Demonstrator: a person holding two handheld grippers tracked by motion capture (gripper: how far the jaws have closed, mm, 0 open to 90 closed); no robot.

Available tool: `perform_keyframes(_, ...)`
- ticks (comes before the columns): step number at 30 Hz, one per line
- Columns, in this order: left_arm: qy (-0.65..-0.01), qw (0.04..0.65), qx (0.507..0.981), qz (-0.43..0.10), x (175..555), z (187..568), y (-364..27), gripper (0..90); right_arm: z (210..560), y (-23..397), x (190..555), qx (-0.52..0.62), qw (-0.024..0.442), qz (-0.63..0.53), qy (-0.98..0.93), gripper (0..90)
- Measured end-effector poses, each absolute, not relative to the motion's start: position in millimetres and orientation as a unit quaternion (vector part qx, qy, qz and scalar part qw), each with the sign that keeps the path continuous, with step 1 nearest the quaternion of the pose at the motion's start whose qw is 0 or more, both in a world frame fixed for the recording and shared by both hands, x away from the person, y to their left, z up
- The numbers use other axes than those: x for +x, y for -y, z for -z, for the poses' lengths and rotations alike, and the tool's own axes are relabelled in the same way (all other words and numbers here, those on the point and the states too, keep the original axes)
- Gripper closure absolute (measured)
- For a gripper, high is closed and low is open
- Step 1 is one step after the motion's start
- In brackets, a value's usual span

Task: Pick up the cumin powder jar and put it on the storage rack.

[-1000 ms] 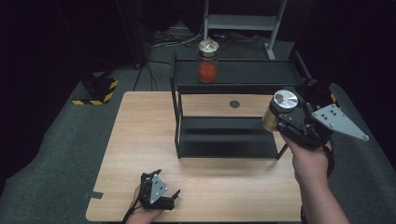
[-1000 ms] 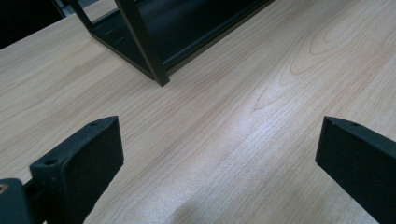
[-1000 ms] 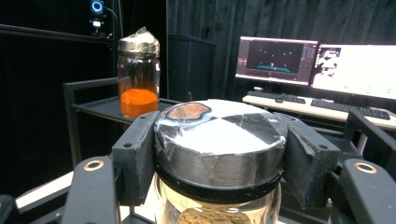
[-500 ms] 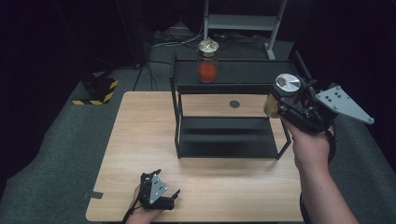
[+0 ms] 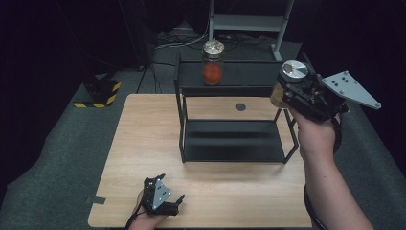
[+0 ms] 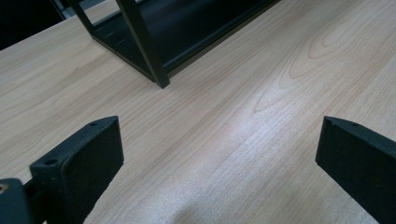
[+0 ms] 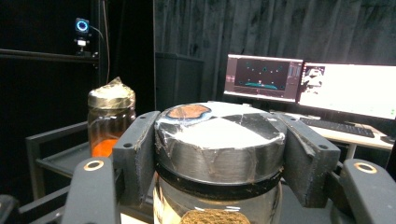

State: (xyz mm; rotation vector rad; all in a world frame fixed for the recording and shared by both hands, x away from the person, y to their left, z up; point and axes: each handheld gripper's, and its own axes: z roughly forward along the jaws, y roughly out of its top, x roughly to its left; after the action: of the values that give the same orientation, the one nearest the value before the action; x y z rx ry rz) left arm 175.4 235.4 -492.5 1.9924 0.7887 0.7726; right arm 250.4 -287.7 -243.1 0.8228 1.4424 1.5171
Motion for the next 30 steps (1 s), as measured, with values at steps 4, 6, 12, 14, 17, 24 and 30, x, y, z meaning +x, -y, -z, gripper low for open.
perform_keyframes(4,-0.316,0.42,0.793,-0.307,176,493,-236,1.1,241,284,258,0.333,0.435,-0.605,-0.578,34.5)
perform_keyframes(6,-0.316,0.422,0.792,-0.307,175,493,-237,1.1,241,282,263,0.335,0.434,-0.605,-0.577,34.5)
perform_keyframes(12,-0.316,0.422,0.793,-0.307,176,493,-237,1.1,243,278,279,0.339,0.432,-0.609,-0.572,34.5)
perform_keyframes(14,-0.316,0.421,0.793,-0.308,175,493,-237,1.1,244,276,284,0.344,0.431,-0.612,-0.567,34.5)
perform_keyframes(17,-0.314,0.424,0.792,-0.308,175,494,-238,1.1,244,274,291,0.348,0.433,-0.609,-0.566,34.5)
perform_keyframes(24,-0.316,0.429,0.789,-0.308,174,494,-239,1.1,244,271,307,0.351,0.433,-0.609,-0.564,34.5)
perform_keyframes(30,-0.316,0.428,0.788,-0.309,174,495,-239,1.1,244,268,317,0.353,0.436,-0.608,-0.562,34.5)
